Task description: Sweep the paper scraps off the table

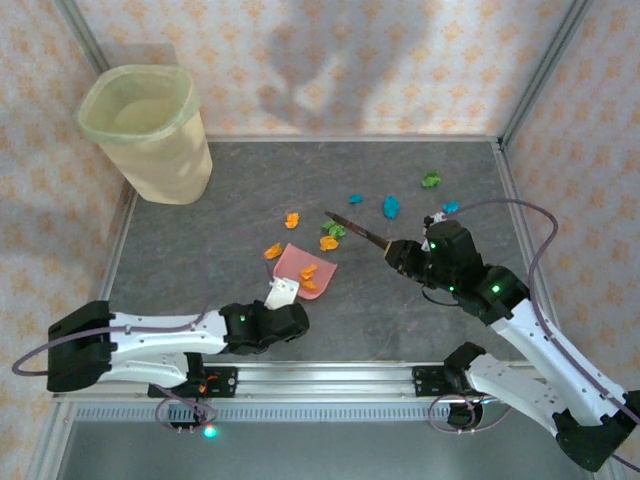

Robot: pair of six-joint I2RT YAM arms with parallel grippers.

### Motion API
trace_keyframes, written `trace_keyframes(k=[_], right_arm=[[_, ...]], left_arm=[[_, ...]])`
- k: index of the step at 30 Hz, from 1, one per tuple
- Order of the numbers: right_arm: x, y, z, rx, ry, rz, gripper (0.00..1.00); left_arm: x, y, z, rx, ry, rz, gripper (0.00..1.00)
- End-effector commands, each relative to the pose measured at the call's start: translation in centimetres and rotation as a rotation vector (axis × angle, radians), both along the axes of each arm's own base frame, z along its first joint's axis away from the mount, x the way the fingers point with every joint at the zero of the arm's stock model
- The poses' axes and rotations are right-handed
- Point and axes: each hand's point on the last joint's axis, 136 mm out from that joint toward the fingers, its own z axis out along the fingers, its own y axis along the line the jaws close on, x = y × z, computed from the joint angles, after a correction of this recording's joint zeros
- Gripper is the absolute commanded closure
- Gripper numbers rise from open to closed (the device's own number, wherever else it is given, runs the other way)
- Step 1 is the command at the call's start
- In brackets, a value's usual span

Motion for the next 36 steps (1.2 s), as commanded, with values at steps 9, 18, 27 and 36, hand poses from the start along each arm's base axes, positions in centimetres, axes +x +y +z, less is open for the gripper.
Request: trace_keyframes(k=[9,18,27,36], right_arm=[[5.1,-4.0,2.9,-0.092,-0.293,-0.275,1.00],[7.4,-4.6,2.8,-0.136,-0.408,-0.349,1.00],[6.9,-3.2,-0.1,-0.066,-0.405,-0.283,1.00],[6.9,-3.5,-2.4,-0.033,-0.422,-0.315,1.00]], left_arm=[[-0.1,2.3,9.4,-0.203,-0.230,0.047,1.00],[0.1,6.1,18.4,-0.257,-0.304,0.146,1.00],[3.7,5.4,25.5,-0.171,-0.218,0.236,1.00],[11.4,7.9,32.0,-0.269,-0.109,0.429,1.00]])
